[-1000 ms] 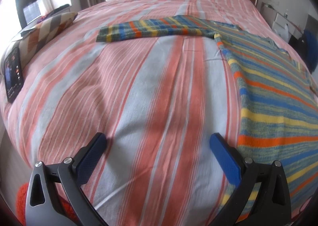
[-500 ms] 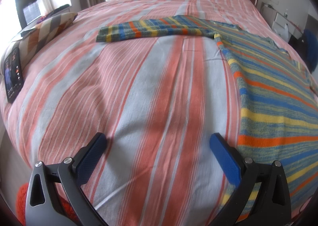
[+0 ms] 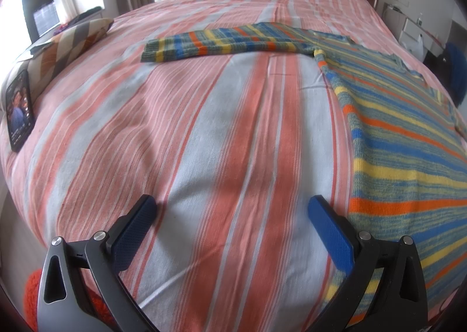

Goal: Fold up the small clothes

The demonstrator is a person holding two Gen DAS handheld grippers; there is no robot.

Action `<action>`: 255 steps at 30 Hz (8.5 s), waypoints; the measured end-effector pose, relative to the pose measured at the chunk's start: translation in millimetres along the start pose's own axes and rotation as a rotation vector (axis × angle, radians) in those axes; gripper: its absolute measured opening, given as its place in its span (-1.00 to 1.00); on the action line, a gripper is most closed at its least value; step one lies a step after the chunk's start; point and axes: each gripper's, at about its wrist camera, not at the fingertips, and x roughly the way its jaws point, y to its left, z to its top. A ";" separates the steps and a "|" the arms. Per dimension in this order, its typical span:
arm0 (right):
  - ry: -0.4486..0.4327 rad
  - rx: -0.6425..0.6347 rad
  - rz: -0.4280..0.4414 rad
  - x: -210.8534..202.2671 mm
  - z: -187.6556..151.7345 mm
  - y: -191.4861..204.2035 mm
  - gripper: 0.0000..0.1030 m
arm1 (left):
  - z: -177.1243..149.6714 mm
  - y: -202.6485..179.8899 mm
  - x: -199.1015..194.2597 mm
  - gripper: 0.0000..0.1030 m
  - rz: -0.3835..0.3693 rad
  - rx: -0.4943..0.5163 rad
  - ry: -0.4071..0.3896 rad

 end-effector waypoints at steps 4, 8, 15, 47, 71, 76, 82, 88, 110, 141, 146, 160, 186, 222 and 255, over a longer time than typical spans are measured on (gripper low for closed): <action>0.000 0.000 0.000 0.0 -0.2 0.2 0.99 | -0.2 0.0 -0.3 0.99 0.001 0.000 0.000; 0.000 0.000 -0.001 0.0 -0.2 0.4 0.99 | -0.2 0.0 -0.4 0.99 0.001 0.000 -0.001; 0.030 -0.010 0.018 -4.0 4.9 -1.1 0.99 | -0.2 0.2 -0.6 0.99 -0.001 0.001 0.000; 0.093 0.583 0.315 100.5 205.3 -196.5 -0.94 | 0.9 1.8 1.2 0.99 0.017 0.007 -0.015; 0.106 0.024 0.618 62.6 233.8 128.5 0.18 | 0.8 2.2 0.1 0.99 -0.001 0.020 -0.020; 0.068 -0.132 0.293 66.7 155.1 67.7 0.23 | 0.9 2.4 -2.5 0.99 -0.007 0.009 -0.027; 0.043 -0.104 0.093 76.0 101.7 -1.0 0.23 | 7.7 2.5 -15.5 0.99 -0.053 -0.010 -0.090; 0.039 -0.044 0.146 94.6 90.7 -16.0 0.58 | 57.9 -2.7 -21.1 0.99 -0.082 0.048 -0.164; 0.012 -0.065 0.153 92.6 81.2 -12.6 0.69 | 85.4 25.8 70.1 0.99 0.057 0.004 -0.099; 0.011 -0.067 0.149 93.9 80.4 -11.8 0.70 | 85.0 26.0 70.5 0.99 0.058 0.005 -0.100; 0.011 -0.066 0.149 93.8 80.3 -11.7 0.70 | 85.0 25.8 70.4 0.99 0.058 0.005 -0.100; 0.011 -0.066 0.149 93.6 80.2 -11.6 0.70 | 84.5 25.1 69.7 0.99 0.058 0.005 -0.100; 0.010 -0.065 0.149 93.5 80.0 -11.4 0.70 | 84.3 25.0 69.5 0.99 0.058 0.005 -0.100; 0.010 -0.063 0.147 93.8 79.8 -11.1 0.71 | 84.2 24.9 69.4 0.99 0.058 0.005 -0.101; 0.006 -0.056 0.157 93.0 79.9 -11.5 0.71 | 84.7 22.1 66.7 0.99 0.063 0.003 -0.106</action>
